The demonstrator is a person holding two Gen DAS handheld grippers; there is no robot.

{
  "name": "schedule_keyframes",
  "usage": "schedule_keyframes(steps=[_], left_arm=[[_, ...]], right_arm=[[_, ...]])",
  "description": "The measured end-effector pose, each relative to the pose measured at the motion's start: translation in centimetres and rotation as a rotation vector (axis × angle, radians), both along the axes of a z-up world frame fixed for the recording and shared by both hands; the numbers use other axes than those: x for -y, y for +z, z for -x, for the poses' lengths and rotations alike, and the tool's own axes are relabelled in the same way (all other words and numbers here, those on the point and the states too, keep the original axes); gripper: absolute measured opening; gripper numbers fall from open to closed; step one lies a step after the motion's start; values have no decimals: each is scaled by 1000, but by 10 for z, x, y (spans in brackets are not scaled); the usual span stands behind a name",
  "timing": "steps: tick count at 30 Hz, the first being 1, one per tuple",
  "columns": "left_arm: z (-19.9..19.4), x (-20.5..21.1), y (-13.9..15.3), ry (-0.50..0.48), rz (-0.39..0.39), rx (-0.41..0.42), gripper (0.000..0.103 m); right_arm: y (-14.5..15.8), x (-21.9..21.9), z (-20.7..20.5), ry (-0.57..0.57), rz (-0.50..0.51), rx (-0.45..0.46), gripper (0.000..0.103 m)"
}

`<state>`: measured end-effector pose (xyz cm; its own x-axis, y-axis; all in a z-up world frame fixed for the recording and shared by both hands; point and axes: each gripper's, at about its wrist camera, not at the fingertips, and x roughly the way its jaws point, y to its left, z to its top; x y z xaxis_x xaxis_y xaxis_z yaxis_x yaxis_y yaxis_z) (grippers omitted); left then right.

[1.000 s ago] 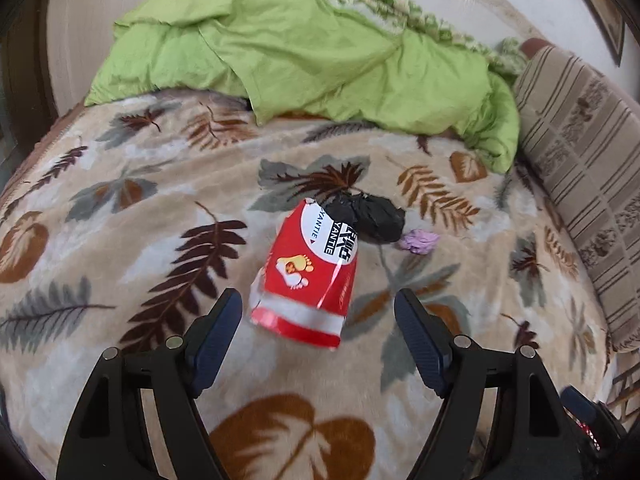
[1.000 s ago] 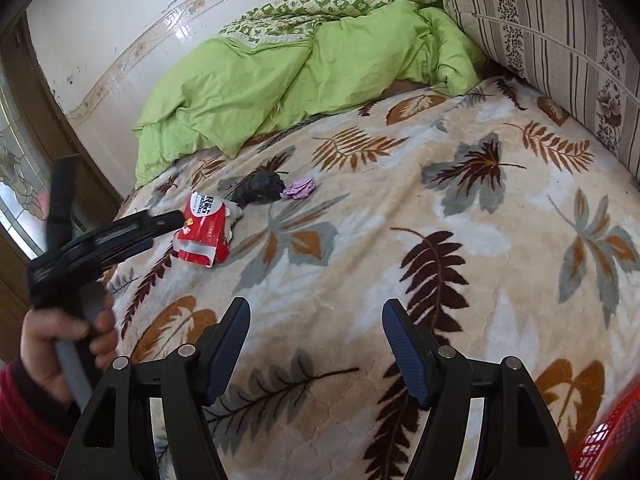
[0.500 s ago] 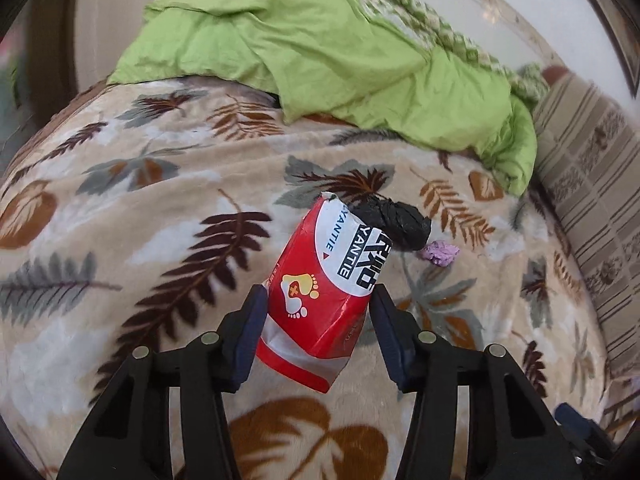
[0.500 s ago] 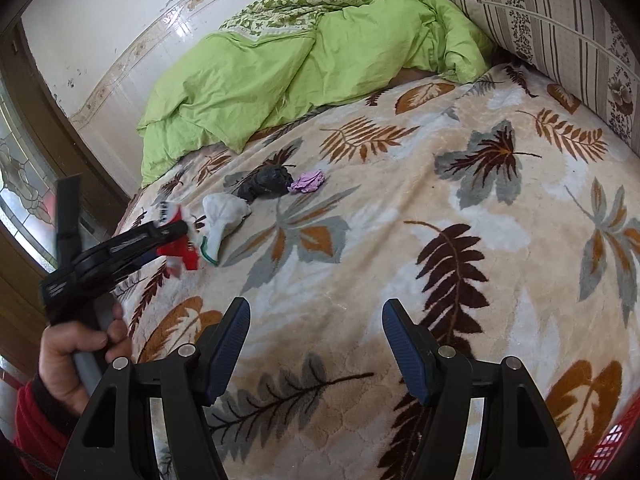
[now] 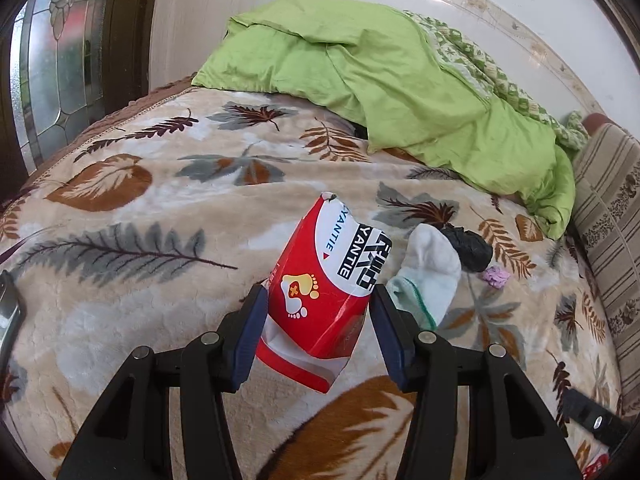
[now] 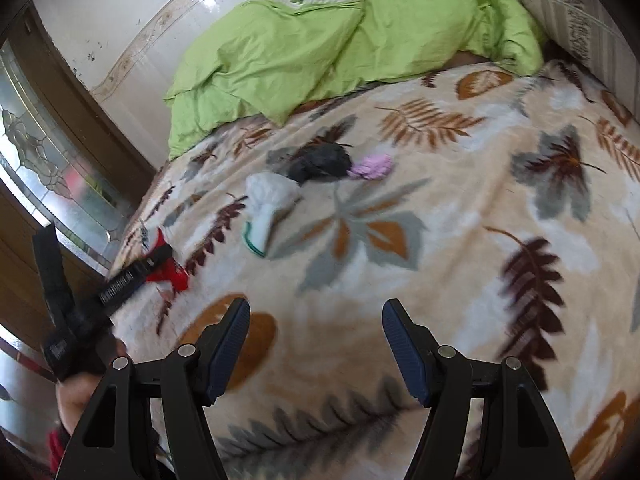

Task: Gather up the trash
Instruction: 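Grasp the white sock with the right tool while the left tool holds the red-white bag, then lift the red-white bag and white sock above the blanket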

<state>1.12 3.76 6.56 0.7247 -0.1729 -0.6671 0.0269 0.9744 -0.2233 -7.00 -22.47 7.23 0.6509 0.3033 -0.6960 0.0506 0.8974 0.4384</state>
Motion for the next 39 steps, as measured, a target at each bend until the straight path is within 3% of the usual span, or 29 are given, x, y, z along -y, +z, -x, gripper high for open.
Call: schedule_keyframes(steps=[5,12,13,15,16,17,20,33,39], left_arm=[[-8,-12,-4,21,-4,-7,51],[-14,-28,-10,50,15,-35,51],[-14,-29,-10,50,17,-36,51],[-16,-30,-11,52,24,-44,52],[-16,-29,-12,49,26,-48,51],[-16,-28,-12,41,27,-50,51],[-15,-23,-11,27,20,-41,51],[17,14,1,-85,-35,15,52],[49,42,13,-160,-76,60,52]], right_arm=[[-6,-27,-59,15,-37,-25,72],[-38,-53,-145,-28,-51,-93,72],[-42,-54,-152,-34,-51,-102,68],[-51,-59,-166,-50,-50,-124,51],[-55,-59,-170,-43,-61,-133,35],[-56,-60,-171,-39,-67,-134,31],[-44,-60,-158,-30,-33,-79,22],[6,-20,-12,-35,163,89,21],[18,-4,37,-64,180,131,21]])
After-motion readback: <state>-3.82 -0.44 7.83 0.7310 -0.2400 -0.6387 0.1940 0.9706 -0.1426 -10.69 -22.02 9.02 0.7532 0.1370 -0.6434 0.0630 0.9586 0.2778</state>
